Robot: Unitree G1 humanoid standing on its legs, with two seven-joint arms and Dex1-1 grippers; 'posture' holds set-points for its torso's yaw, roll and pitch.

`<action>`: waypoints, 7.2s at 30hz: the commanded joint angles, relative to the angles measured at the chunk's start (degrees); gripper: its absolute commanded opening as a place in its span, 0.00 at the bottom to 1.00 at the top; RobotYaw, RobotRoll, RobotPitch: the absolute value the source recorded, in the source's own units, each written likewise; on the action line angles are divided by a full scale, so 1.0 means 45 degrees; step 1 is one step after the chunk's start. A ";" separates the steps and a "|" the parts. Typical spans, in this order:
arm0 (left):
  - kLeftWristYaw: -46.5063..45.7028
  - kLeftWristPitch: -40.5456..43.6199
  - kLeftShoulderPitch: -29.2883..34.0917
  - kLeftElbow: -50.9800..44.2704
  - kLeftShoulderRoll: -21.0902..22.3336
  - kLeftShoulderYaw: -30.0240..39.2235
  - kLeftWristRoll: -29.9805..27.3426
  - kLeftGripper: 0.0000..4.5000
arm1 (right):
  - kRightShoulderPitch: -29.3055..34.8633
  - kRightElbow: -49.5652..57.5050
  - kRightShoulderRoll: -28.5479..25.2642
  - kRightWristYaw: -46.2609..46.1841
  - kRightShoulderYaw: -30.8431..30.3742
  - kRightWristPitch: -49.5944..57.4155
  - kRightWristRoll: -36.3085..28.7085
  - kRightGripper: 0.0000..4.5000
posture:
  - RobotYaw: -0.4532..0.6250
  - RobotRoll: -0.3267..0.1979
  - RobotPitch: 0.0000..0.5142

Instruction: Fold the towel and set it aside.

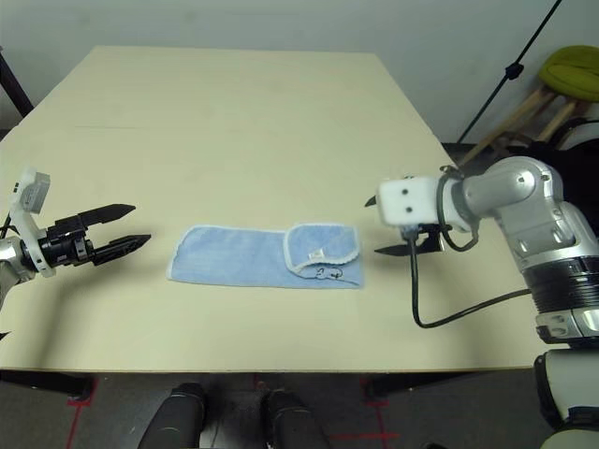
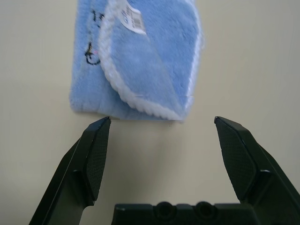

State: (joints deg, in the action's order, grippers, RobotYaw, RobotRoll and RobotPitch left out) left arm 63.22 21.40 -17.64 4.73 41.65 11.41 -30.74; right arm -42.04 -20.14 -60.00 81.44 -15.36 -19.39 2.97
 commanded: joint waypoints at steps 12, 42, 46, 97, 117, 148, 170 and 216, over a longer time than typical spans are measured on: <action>-0.0294 -0.0150 0.0418 -0.0484 -0.0027 0.0130 -0.0017 1.00 | -0.1314 -0.2414 0.1897 -0.1102 -0.1083 -0.2790 0.2335 0.78 | 0.61 0.62 0.29; -0.3741 0.3429 -0.1819 -0.3180 -0.2143 -0.1775 -0.0583 1.00 | -0.1256 -0.0858 0.2405 -0.0918 0.2136 0.6515 -0.1558 0.99 | 0.61 0.62 0.32; -0.4202 0.3658 -0.3322 -0.2823 -0.3664 -0.2734 -0.0468 1.00 | 0.1036 0.1764 0.2269 -0.2071 0.4266 1.1091 -0.3651 0.99 | 0.60 0.62 0.32; -0.2199 -0.3096 -0.8509 0.9855 -0.9989 -0.7765 0.7181 0.01 | 0.6527 0.4620 0.4463 -0.7223 0.5091 1.0407 -0.4831 0.00 | 0.49 0.62 0.26; -0.2062 0.0575 -0.6873 0.6654 -0.9245 -0.5747 0.5898 0.01 | 0.6619 0.3687 0.4371 -0.6573 0.4422 0.9432 -0.4529 0.00 | 0.53 0.62 0.27; -1.1732 1.5800 0.0160 -0.5567 -0.4158 0.1726 -0.9101 1.00 | 0.6192 0.3784 0.1032 0.0704 0.6415 0.6478 -0.7354 0.99 | 0.55 0.62 0.34; -1.8143 1.4673 -0.0316 -0.2843 -0.7609 0.2324 -0.8312 1.00 | 0.6497 0.4228 0.0974 0.0051 0.6947 0.6692 -0.7662 0.99 | 0.52 0.62 0.34; -1.8312 1.2205 0.0358 -0.6262 -0.3486 0.3261 -1.1471 0.00 | 0.5926 0.3079 0.0761 0.1824 0.5994 0.7166 -0.7689 1.00 | 0.61 0.62 0.31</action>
State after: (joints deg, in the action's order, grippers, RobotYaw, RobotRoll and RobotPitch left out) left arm -19.80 76.50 -14.11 -22.91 25.86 29.61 -78.70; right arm -15.70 -6.99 -56.32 89.26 12.15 12.42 -31.64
